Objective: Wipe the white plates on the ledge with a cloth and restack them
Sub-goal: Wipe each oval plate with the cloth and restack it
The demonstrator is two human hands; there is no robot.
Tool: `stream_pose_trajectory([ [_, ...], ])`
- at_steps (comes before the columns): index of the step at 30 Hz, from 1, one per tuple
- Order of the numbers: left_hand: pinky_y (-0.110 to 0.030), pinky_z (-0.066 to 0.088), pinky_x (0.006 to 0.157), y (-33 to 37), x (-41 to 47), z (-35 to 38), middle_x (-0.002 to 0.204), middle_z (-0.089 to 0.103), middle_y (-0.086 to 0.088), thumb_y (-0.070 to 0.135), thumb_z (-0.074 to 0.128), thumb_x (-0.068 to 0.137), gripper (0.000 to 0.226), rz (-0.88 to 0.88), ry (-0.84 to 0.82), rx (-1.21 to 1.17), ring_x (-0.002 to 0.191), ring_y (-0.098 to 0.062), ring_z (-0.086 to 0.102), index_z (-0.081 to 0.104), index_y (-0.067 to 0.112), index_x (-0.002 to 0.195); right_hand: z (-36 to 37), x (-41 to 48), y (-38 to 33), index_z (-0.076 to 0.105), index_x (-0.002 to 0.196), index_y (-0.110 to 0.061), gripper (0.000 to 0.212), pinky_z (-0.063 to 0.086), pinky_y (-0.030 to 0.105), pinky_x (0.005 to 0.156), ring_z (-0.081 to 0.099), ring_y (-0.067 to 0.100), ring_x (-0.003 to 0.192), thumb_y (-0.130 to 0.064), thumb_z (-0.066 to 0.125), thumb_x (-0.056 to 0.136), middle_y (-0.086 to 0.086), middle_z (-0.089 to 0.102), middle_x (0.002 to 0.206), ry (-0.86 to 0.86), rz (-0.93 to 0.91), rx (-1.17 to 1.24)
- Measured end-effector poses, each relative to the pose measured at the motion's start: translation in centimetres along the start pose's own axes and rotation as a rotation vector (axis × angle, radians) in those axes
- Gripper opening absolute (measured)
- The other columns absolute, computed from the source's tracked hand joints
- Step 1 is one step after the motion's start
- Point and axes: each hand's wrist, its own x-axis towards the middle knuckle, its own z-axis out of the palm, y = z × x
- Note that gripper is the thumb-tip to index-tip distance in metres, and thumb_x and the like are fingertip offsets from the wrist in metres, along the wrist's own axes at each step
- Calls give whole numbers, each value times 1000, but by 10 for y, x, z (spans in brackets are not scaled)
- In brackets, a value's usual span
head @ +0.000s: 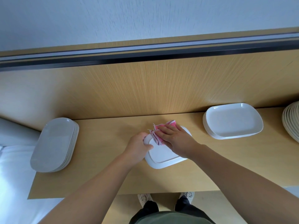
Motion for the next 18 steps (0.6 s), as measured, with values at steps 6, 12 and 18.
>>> stream_pose_trajectory([
  [6, -39, 55, 79, 0, 3, 0, 100, 64, 2, 10, 69, 82, 30, -23, 19, 3, 92, -17, 62, 60, 18, 109, -1, -14, 15, 53, 137, -21, 49, 49, 48, 98, 53, 29, 126, -39, 33, 97, 2, 55, 140, 8, 135, 45],
  [12, -33, 54, 78, -3, 5, -1, 105, 63, 3, 12, 69, 83, 34, -43, -12, 11, 93, -15, 61, 58, 18, 115, 12, -42, 27, 39, 148, -17, 59, 39, 48, 109, 37, 33, 139, -43, 25, 97, 8, 33, 156, 10, 303, 137],
  [18, -20, 39, 91, -3, 4, -9, 128, 47, 7, 14, 63, 90, 63, 88, -311, 195, 116, -11, 47, 38, 29, 145, 13, -39, 34, 45, 144, -18, 60, 40, 48, 107, 41, 34, 135, -43, 22, 95, 8, 38, 153, -75, 260, 218],
])
